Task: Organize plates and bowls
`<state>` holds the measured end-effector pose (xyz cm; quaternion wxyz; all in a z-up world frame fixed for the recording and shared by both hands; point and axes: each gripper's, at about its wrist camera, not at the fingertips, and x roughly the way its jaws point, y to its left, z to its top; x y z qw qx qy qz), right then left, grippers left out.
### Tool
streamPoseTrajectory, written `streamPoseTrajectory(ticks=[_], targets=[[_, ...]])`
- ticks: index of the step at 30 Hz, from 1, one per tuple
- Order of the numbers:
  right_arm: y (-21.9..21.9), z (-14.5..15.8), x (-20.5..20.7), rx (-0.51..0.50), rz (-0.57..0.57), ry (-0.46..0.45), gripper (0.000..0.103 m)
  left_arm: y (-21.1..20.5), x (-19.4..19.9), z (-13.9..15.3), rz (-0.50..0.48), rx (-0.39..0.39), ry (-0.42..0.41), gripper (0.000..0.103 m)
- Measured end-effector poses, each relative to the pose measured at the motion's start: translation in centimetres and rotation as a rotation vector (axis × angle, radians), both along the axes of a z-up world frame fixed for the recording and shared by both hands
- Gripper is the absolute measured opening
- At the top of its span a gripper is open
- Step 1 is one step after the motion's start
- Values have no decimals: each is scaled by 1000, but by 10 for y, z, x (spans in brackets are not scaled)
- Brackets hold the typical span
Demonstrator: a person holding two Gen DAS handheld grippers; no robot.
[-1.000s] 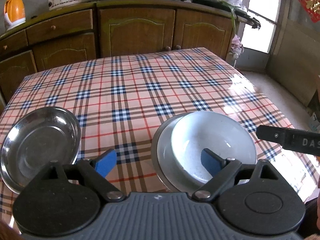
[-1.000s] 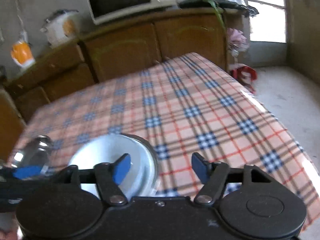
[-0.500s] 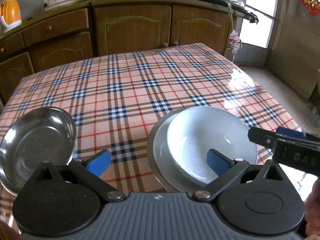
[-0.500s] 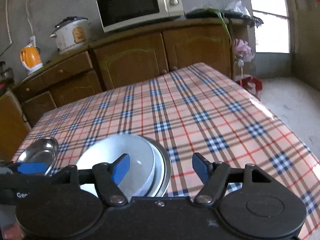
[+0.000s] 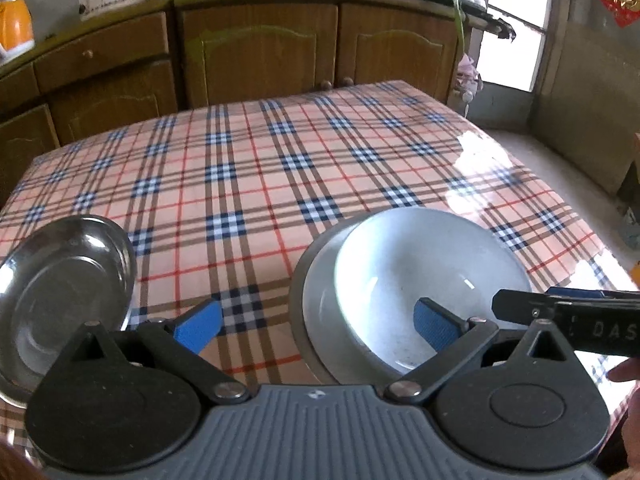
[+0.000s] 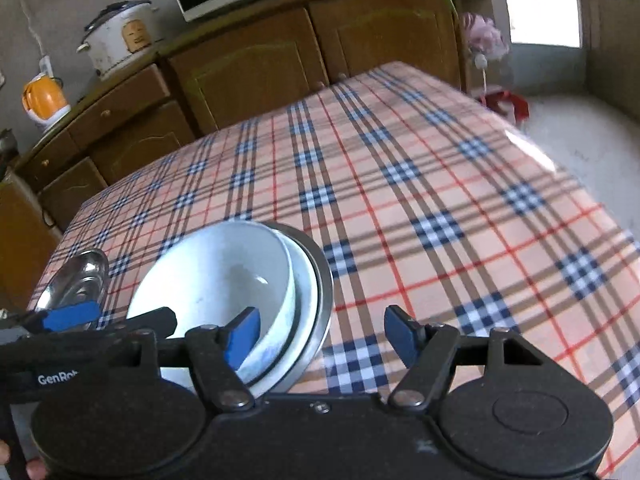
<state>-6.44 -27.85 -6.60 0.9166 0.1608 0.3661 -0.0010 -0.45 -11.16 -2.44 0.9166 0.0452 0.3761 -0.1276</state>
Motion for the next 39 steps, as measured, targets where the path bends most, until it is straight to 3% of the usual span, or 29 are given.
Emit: streamPoseTrajectory(ticks=[11, 17, 24, 28, 30, 32, 34, 39], targets=[[-4, -12, 13, 72, -1, 28, 82, -5, 20, -11, -31, 32, 56, 103], [-8, -18, 25, 92, -1, 61, 82, -4, 36, -23, -58, 29, 126, 103], [-7, -25, 36, 95, 14, 89, 81, -6, 47, -29, -118, -15, 131, 103], [-11, -29, 40, 147, 19, 98, 81, -5, 55, -32, -150, -55, 140, 103], [-11, -29, 42, 160, 34, 97, 73, -3, 57, -34, -169, -91, 145, 99], [-11, -30, 44, 225, 70, 92, 50, -4, 56, -34, -196, -129, 148, 85], [-10, -31, 44, 241, 67, 90, 50, -7, 54, -32, -219, -144, 141, 78], [-7, -29, 43, 223, 66, 82, 50, -8, 53, -32, -193, -152, 140, 76]])
